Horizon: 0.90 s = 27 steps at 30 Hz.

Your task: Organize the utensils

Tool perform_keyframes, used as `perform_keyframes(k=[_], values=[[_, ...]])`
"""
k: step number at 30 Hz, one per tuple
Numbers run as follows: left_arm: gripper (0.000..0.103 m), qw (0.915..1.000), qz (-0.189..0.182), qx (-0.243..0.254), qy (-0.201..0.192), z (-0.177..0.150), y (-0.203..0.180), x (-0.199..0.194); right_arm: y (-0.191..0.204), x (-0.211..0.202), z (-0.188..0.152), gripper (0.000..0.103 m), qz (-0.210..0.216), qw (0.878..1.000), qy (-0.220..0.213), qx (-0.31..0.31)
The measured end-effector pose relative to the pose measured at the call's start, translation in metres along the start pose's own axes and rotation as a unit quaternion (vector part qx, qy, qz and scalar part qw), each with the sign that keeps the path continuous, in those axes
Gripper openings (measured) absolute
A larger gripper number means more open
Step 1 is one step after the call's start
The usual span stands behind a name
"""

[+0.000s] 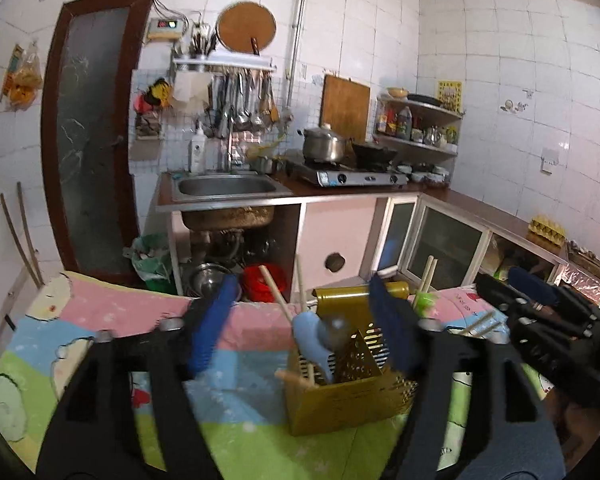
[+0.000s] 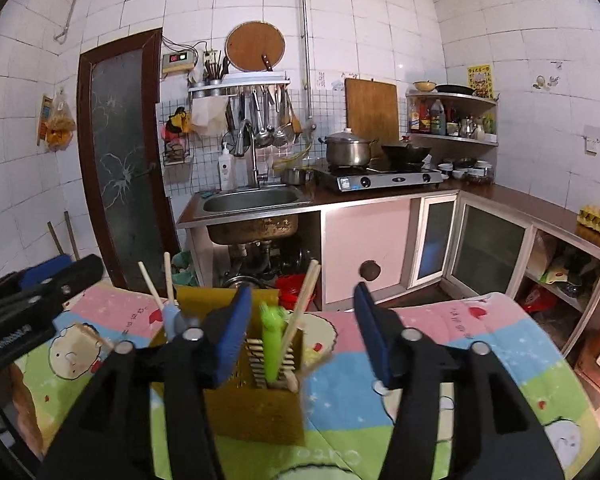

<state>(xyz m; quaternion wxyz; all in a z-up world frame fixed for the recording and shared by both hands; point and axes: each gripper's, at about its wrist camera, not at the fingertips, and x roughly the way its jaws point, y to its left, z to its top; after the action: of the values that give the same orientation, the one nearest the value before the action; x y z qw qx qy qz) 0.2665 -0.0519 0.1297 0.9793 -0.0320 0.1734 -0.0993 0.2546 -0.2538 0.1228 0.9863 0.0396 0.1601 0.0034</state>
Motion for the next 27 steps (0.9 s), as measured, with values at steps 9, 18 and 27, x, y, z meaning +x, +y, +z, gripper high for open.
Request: perform_keyframes(k=[9, 18, 27], values=[[0.098, 0.9989, -0.008, 0.010, -0.045, -0.041, 0.006, -0.089, -0.006, -0.088, -0.050, 0.093, 0.008, 1.000, -0.016, 0.002], [0.098, 0.9988, 0.016, -0.005, -0.046, -0.121, 0.017, -0.136, 0.006, -0.138, -0.139, 0.098, 0.006, 1.000, -0.018, 0.014], [0.098, 0.9976, 0.053, 0.006, -0.044, -0.176, 0.018, -0.145, 0.012, -0.153, -0.179, 0.099, -0.001, 1.000, -0.029, 0.009]])
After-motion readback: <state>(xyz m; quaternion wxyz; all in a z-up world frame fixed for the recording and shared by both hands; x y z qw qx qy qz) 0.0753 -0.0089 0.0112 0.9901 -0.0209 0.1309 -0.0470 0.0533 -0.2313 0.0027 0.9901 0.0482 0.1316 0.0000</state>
